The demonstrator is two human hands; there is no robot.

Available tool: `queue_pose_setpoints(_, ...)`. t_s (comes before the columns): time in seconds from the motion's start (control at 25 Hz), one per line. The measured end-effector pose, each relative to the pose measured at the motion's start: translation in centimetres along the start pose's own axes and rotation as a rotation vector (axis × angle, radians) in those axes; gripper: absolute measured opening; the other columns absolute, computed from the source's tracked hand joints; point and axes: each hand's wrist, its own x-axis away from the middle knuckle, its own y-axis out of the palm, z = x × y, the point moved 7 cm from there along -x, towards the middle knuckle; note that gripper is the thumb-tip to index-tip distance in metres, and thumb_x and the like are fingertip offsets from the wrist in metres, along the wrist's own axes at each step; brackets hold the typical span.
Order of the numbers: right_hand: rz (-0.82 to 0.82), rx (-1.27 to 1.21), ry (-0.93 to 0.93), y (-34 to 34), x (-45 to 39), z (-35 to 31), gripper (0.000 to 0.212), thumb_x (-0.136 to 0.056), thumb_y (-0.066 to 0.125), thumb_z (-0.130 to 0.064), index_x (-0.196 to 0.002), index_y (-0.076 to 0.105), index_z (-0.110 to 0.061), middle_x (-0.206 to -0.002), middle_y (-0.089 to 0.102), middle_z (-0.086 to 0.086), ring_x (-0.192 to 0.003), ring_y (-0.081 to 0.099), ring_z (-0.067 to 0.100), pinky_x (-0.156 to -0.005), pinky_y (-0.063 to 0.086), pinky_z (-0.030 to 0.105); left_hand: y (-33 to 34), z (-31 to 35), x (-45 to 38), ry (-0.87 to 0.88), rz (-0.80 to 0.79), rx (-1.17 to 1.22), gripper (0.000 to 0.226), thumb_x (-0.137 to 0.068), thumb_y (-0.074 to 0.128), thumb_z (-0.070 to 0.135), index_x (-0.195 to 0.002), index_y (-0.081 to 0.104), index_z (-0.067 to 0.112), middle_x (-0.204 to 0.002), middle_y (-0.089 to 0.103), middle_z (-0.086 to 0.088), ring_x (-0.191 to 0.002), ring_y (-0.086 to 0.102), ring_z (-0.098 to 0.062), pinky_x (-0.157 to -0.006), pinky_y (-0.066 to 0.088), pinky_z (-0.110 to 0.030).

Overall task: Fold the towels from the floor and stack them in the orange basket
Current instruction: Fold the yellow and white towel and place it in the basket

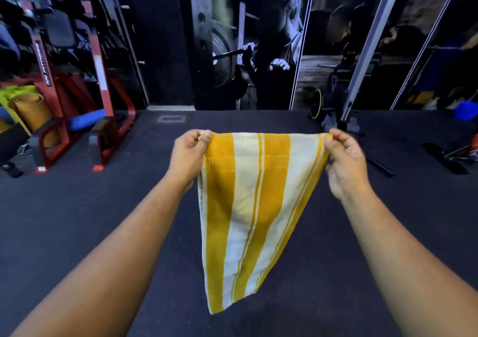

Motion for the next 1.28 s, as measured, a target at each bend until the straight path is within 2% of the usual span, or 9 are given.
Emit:
queue_pose_setpoints(0.16, 0.200, 0.120, 0.107, -2.8, 1.1, 4.5, 0.013, -0.091, 0.074, -0.011, -0.098, 0.067, -0.019, -0.087, 0.071, 0.001, -0.071, 0.064, 0.012, -0.060, 0.050, 0.029, 0.0, -2.8, 0.6, -0.036, 0.034, -0.182, 0.028, -0.099, 0.063, 0.042, -0.086, 0.074, 0.019, -0.076, 0.075, -0.006, -0.070, 0.069, -0.020, -0.072, 0.061, -0.056)
queue_pose_setpoints(0.32, 0.317, 0.076, 0.065, -2.0, 3.1, 5.7, 0.016, -0.086, 0.077, -0.009, -0.087, 0.064, -0.018, -0.081, 0.066, 0.008, -0.062, 0.059, 0.012, -0.056, 0.045, 0.029, 0.0, -5.6, 2.1, -0.111, 0.071, -0.140, 0.043, -0.089, 0.063, 0.059, -0.080, 0.073, 0.019, -0.074, 0.069, -0.023, -0.062, 0.062, -0.027, -0.062, 0.056, -0.064)
queue_pose_setpoints(0.44, 0.272, 0.046, -0.042, 1.6, 5.5, 5.3, 0.018, -0.083, 0.079, -0.010, -0.082, 0.067, -0.023, -0.079, 0.067, 0.007, -0.071, 0.061, 0.017, -0.064, 0.051, 0.032, 2.1, -5.1, 4.8, -0.072, 0.119, -0.071, 0.051, -0.086, 0.060, 0.066, -0.084, 0.073, 0.017, -0.072, 0.068, -0.023, -0.062, 0.058, -0.023, -0.060, 0.055, -0.061)
queue_pose_setpoints(0.52, 0.191, 0.085, -0.085, 4.0, 7.0, 5.2, 0.015, -0.080, 0.080, -0.015, -0.080, 0.069, -0.026, -0.082, 0.069, 0.006, -0.078, 0.064, 0.020, -0.072, 0.053, 0.037, 3.9, -4.5, 7.2, -0.054, 0.117, -0.043, 0.044, -0.089, 0.058, 0.062, -0.088, 0.075, 0.021, -0.070, 0.073, -0.004, -0.065, 0.062, -0.016, -0.064, 0.056, -0.056)
queue_pose_setpoints(0.64, -0.018, 0.202, -0.131, 7.6, 9.2, 5.4, 0.018, -0.084, 0.079, -0.008, -0.085, 0.068, -0.022, -0.086, 0.073, 0.003, -0.082, 0.068, 0.016, -0.076, 0.055, 0.033, 7.3, -3.2, 9.9, -0.024, 0.017, 0.001, 0.028, -0.096, 0.057, 0.047, -0.101, 0.078, 0.029, -0.087, 0.079, 0.008, -0.083, 0.073, -0.012, -0.077, 0.059, -0.052)
queue_pose_setpoints(0.76, -0.098, 0.252, -0.146, 9.1, 10.3, 5.7, 0.016, -0.086, 0.077, -0.002, -0.090, 0.068, -0.015, -0.090, 0.076, 0.005, -0.086, 0.073, 0.017, -0.078, 0.056, 0.031, 8.6, -2.5, 10.7, 0.023, -0.027, -0.028, 0.028, -0.099, 0.052, 0.039, -0.113, 0.075, 0.029, -0.099, 0.078, 0.012, -0.095, 0.073, -0.010, -0.085, 0.058, -0.049)
queue_pose_setpoints(0.88, -0.109, 0.310, -0.176, 9.0, 10.5, 5.4, 0.014, -0.087, 0.076, -0.001, -0.093, 0.068, -0.011, -0.092, 0.076, 0.004, -0.088, 0.074, 0.018, -0.080, 0.057, 0.030, 8.3, -3.4, 10.4, 0.020, -0.024, -0.005, 0.030, -0.101, 0.051, 0.039, -0.117, 0.074, 0.030, -0.104, 0.078, 0.012, -0.100, 0.073, -0.012, -0.088, 0.058, -0.049)
queue_pose_setpoints(1.16, -0.185, 0.429, -0.250, 9.5, 11.0, 5.2, 0.017, -0.087, 0.078, -0.006, -0.089, 0.070, -0.020, -0.089, 0.076, -0.006, -0.088, 0.074, 0.009, -0.079, 0.056, 0.025, 8.8, -3.8, 9.8, -0.053, -0.049, 0.072, 0.033, -0.096, 0.050, 0.048, -0.108, 0.076, 0.032, -0.099, 0.079, 0.004, -0.098, 0.074, -0.021, -0.088, 0.058, -0.055)
queue_pose_setpoints(1.28, -0.245, 0.461, -0.243, 9.5, 11.1, 5.7, 0.010, -0.093, 0.071, -0.009, -0.095, 0.071, -0.019, -0.092, 0.076, -0.007, -0.091, 0.073, 0.009, -0.081, 0.056, 0.026, 8.8, -3.6, 9.9, -0.088, -0.075, 0.134, 0.034, -0.096, 0.053, 0.050, -0.103, 0.077, 0.026, -0.096, 0.078, -0.005, -0.096, 0.073, -0.034, -0.086, 0.056, -0.060)
